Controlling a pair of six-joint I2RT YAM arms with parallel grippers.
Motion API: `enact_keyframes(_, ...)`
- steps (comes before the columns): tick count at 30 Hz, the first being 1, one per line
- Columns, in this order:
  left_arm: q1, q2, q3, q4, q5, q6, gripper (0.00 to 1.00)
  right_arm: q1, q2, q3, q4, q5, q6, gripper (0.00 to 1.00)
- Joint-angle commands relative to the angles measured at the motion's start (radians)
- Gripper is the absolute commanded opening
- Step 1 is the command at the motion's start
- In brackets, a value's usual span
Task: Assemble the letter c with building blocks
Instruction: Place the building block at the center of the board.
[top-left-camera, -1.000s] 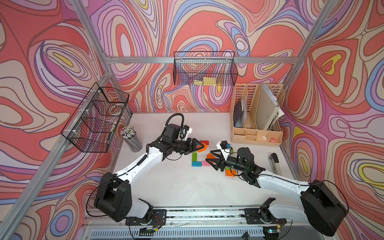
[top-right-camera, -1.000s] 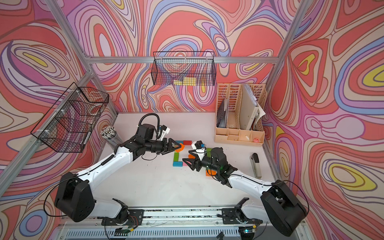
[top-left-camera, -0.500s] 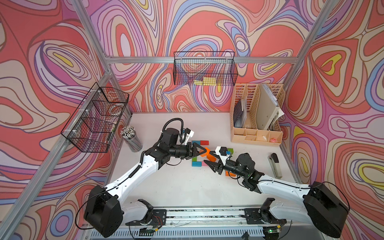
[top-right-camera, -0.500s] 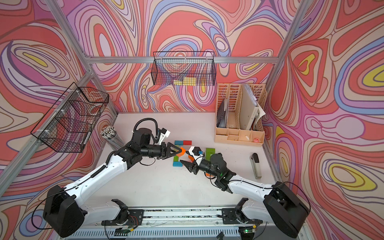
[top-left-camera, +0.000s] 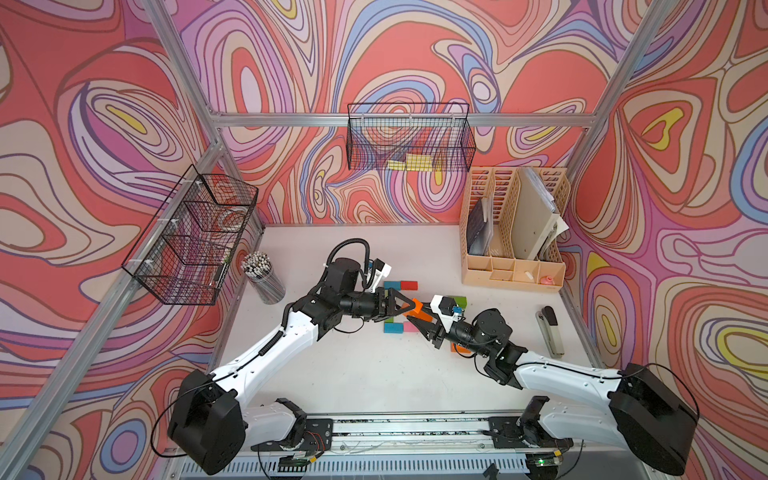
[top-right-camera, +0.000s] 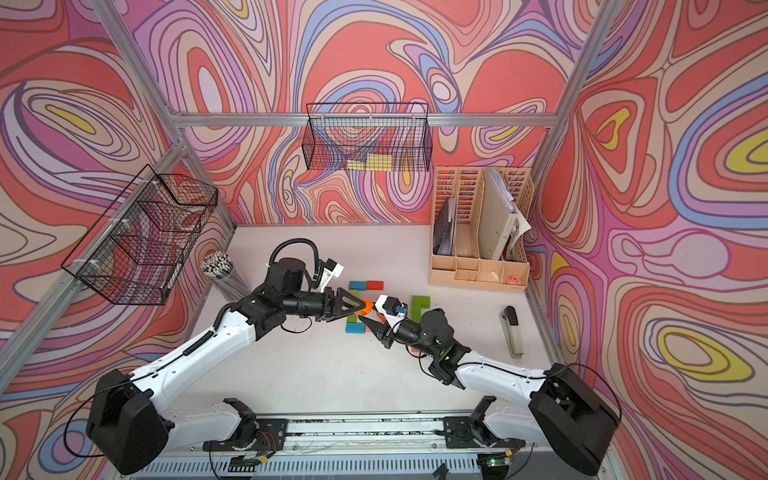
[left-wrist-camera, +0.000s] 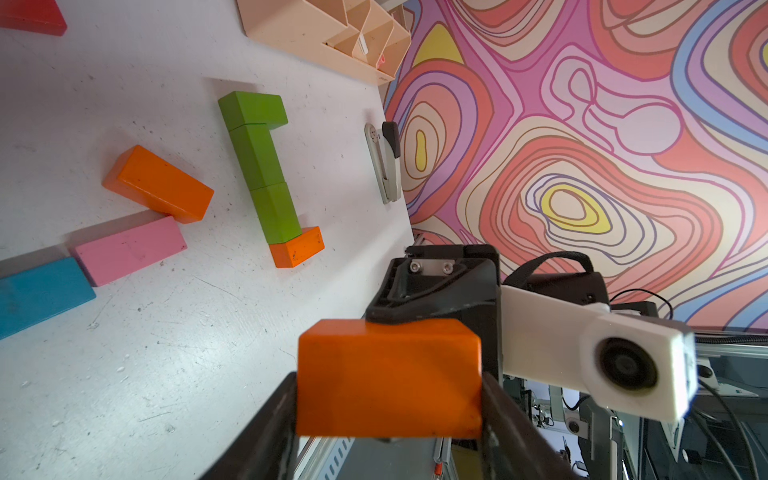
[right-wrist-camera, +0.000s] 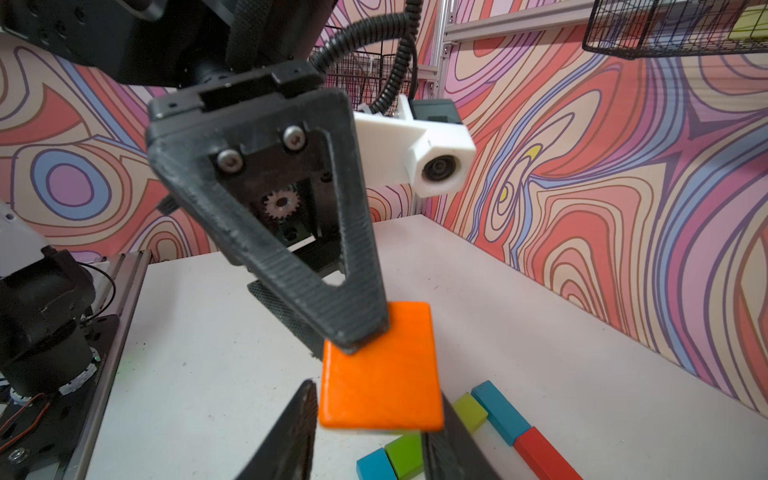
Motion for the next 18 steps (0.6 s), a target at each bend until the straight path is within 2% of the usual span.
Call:
enact_keyframes(1,-0.009,0.017,0.000,0.040,0.022,-0.016,0.54,0.009,0.008,-0.015,0.053,0.022,-0.009,0.42)
enact_keyframes(2,-0.010,0.019,0.000,0.042,0.022,-0.018,0.54,0.009,0.010,-0.015,0.058,0.022,-0.010,0.39)
enact_keyframes(4,-0.010,0.024,-0.003,0.051,0.024,-0.022,0.54,0.010,0.017,-0.015,0.060,0.025,-0.011,0.22)
enact_keyframes(6,-0.010,0.024,-0.005,0.059,0.023,-0.023,0.60,0.012,0.020,-0.017,0.060,0.029,-0.016,0.12)
enact_keyframes(10,-0.010,0.012,-0.012,0.070,-0.010,-0.001,0.77,0.011,0.001,-0.026,0.031,0.054,-0.039,0.12)
enact_keyframes(12,-0.009,0.000,-0.025,0.103,-0.042,0.017,0.82,0.012,-0.019,-0.028,-0.017,0.079,-0.061,0.13)
enact_keyframes(15,-0.010,-0.027,-0.065,0.170,-0.138,0.072,0.85,0.012,-0.067,-0.006,-0.168,0.134,-0.112,0.17)
enact_keyframes(18,-0.010,-0.052,-0.150,0.324,-0.158,0.093,0.86,0.011,-0.133,0.054,-0.432,0.221,-0.184,0.19)
